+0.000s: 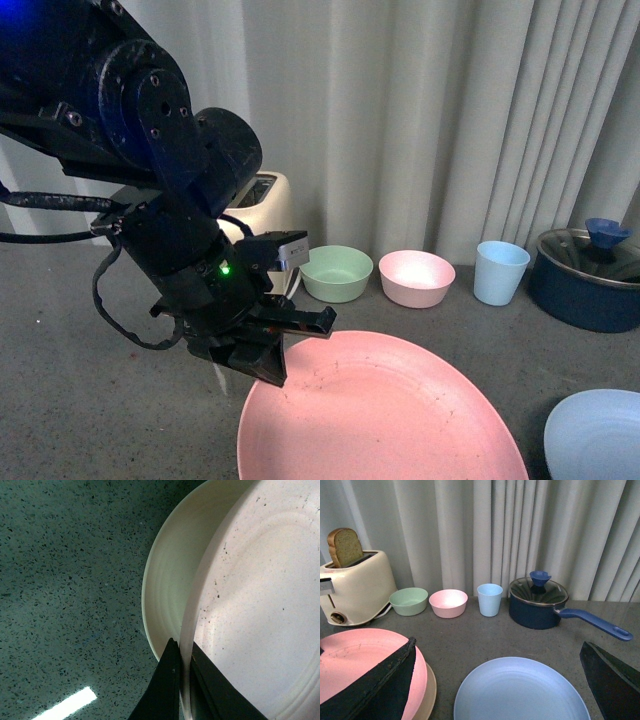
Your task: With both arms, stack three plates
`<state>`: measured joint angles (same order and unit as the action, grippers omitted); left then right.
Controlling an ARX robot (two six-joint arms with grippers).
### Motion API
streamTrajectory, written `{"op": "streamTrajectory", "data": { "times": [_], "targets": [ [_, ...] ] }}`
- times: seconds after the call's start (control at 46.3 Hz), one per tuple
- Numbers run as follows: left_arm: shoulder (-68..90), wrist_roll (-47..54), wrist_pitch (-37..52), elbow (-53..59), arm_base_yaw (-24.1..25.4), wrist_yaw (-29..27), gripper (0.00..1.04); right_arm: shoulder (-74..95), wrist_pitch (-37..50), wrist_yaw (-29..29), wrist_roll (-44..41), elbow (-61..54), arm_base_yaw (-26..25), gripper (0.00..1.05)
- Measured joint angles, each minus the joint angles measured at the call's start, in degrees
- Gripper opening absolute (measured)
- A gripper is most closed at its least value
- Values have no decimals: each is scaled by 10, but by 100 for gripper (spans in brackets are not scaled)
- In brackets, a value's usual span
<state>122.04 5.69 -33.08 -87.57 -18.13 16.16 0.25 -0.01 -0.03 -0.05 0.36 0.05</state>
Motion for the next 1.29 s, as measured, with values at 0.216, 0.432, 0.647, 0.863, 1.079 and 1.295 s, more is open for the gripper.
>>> {"op": "streamTrajectory", "data": {
  "times": [0.216, 0.432, 0.647, 0.863, 1.079, 1.295],
  "targets": [
    [30, 0, 6, -16, -4, -9, 4, 0, 0, 0, 0, 0, 0, 97],
    [44, 1, 8, -31, -5, -15, 4, 0, 0, 0, 0, 0, 0, 97],
    [55, 0, 9, -50, -5, -18, 4, 0, 0, 0, 0, 0, 0, 97],
    [61, 8, 13, -50, -8, -42, 4, 0, 0, 0, 0, 0, 0, 97],
    [62, 14, 4, -50, -8, -38, 4, 0, 0, 0, 0, 0, 0, 97],
    [62, 14, -9, -50, -9, -27, 24, 0, 0, 0, 0, 0, 0, 97]
  ]
}}
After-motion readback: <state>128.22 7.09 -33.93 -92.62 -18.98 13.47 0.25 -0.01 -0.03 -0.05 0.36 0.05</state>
